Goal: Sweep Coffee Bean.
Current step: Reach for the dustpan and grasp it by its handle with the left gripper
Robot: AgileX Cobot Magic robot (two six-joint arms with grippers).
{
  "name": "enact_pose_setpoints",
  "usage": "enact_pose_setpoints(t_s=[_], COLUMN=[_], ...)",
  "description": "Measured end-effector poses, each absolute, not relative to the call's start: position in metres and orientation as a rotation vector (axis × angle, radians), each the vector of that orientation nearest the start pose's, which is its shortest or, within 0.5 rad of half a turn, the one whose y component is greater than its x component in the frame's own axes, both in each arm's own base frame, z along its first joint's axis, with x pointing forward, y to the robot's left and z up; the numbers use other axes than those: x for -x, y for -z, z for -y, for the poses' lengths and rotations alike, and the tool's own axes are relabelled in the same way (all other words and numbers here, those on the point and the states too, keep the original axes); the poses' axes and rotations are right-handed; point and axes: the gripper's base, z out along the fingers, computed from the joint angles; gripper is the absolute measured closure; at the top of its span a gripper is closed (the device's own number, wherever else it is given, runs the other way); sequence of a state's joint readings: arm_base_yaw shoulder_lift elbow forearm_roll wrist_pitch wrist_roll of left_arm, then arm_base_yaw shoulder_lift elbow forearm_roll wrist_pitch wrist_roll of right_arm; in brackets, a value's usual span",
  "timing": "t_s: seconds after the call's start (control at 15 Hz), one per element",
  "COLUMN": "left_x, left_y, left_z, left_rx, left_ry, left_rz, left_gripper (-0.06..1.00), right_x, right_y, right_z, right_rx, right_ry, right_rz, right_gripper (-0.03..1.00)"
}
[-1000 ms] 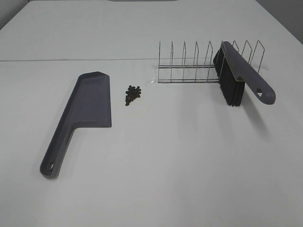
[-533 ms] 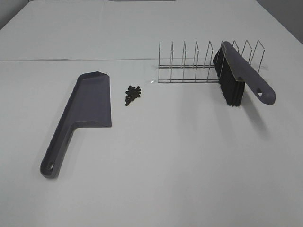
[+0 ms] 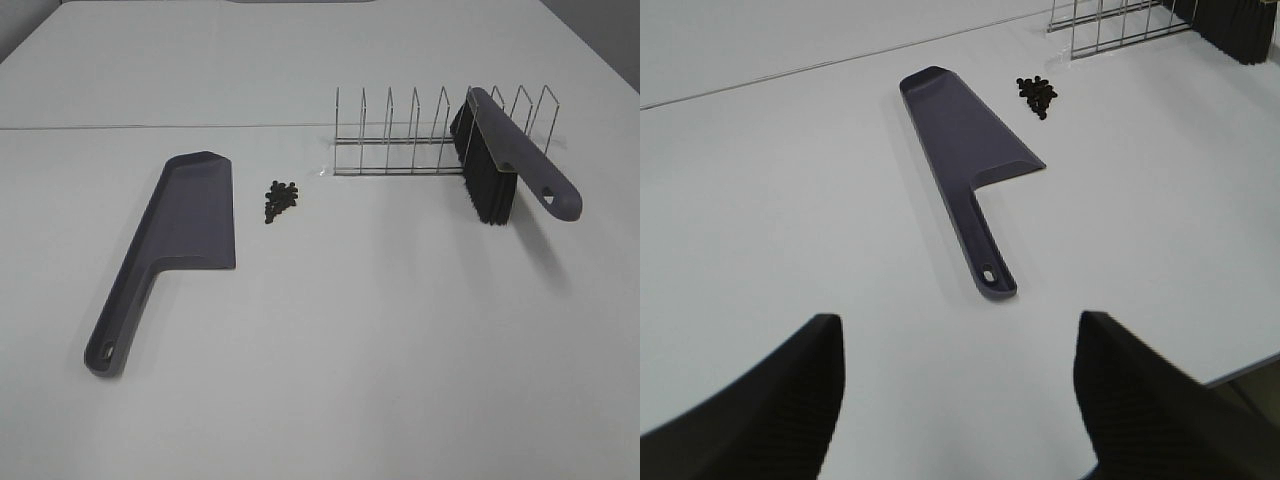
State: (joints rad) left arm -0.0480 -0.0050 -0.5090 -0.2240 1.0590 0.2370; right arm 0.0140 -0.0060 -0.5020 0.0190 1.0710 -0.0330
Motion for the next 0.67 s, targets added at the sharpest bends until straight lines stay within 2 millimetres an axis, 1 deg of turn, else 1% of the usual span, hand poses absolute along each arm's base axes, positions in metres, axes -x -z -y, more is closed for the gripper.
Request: enact_pose_setpoints(t_s=[0.67], left_x=[0.0086], left_y=[-0.2815], left_z=[0.0172], left_rx=[-0.297], left_ry=[0.147], left_rz=[-1.990], left_gripper=[0.31], right_x=[0.0065], right_y=[-0.2770], right_z=[-0.0014], right_rx=[0.049], right_ry=[-0.011], right_rz=[-2.046], right_gripper=[0.23])
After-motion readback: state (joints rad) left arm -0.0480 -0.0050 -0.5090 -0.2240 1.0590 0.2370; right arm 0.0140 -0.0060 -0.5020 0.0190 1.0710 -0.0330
